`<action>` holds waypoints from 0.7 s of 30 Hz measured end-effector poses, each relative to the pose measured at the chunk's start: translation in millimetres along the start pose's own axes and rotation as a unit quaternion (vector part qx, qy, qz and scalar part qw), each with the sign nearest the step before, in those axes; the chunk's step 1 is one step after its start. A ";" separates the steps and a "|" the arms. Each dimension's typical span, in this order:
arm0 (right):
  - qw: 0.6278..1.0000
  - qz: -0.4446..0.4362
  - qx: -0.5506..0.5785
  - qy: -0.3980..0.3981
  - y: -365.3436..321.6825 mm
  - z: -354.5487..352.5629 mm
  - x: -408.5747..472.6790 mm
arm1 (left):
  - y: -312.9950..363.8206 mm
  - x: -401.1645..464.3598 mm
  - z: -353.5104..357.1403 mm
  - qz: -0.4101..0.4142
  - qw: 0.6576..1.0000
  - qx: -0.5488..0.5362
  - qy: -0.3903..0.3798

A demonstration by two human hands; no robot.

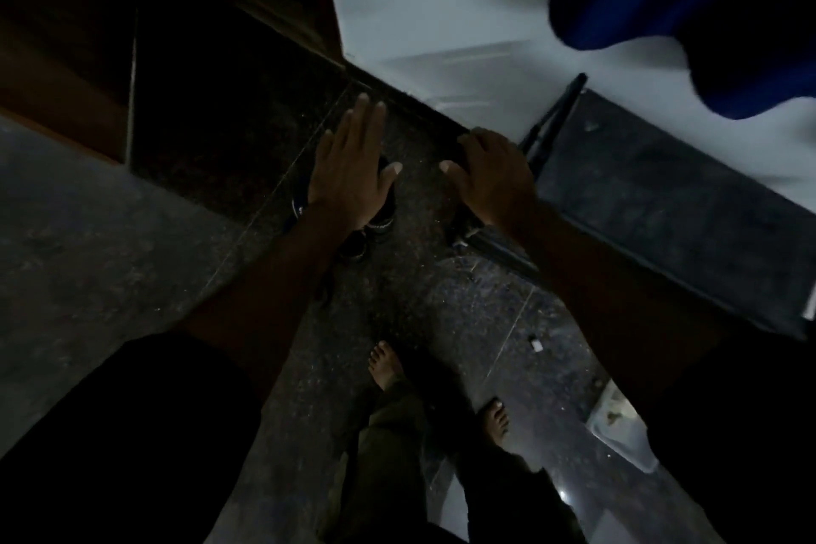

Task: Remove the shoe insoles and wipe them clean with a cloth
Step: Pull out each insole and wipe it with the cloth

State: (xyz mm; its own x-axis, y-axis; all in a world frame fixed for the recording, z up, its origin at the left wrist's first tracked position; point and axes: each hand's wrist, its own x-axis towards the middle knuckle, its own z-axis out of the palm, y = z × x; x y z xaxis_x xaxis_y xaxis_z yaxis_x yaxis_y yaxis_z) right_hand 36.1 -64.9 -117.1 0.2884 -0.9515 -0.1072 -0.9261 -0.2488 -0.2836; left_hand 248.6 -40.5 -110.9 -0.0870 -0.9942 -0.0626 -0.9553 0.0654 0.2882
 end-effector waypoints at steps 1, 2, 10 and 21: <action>1.000 0.009 0.003 0.008 7.0 -16.0 -5.8 | 14.2 4.3 -10.3 0.008 1.000 0.006 0.009; 1.000 0.017 0.005 0.019 15.4 -31.4 -12.8 | 30.4 7.0 -19.8 0.019 1.000 0.011 0.016; 0.992 0.089 -0.016 0.091 96.1 -142.0 -97.7 | 179.8 -7.7 -52.4 0.134 0.990 0.033 0.029; 0.963 0.204 -0.043 0.168 227.8 -254.3 -256.3 | 381.9 -40.4 -75.7 0.258 0.964 0.025 0.059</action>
State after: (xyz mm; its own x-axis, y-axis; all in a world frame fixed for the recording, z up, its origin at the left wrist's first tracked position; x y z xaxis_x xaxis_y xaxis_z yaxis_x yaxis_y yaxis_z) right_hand -310.7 76.2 88.1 -0.1863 -0.9745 0.1252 -0.9666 0.1590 -0.2009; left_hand -91.4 18.2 74.1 -0.5249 -0.8306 0.1863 -0.8061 0.5553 0.2047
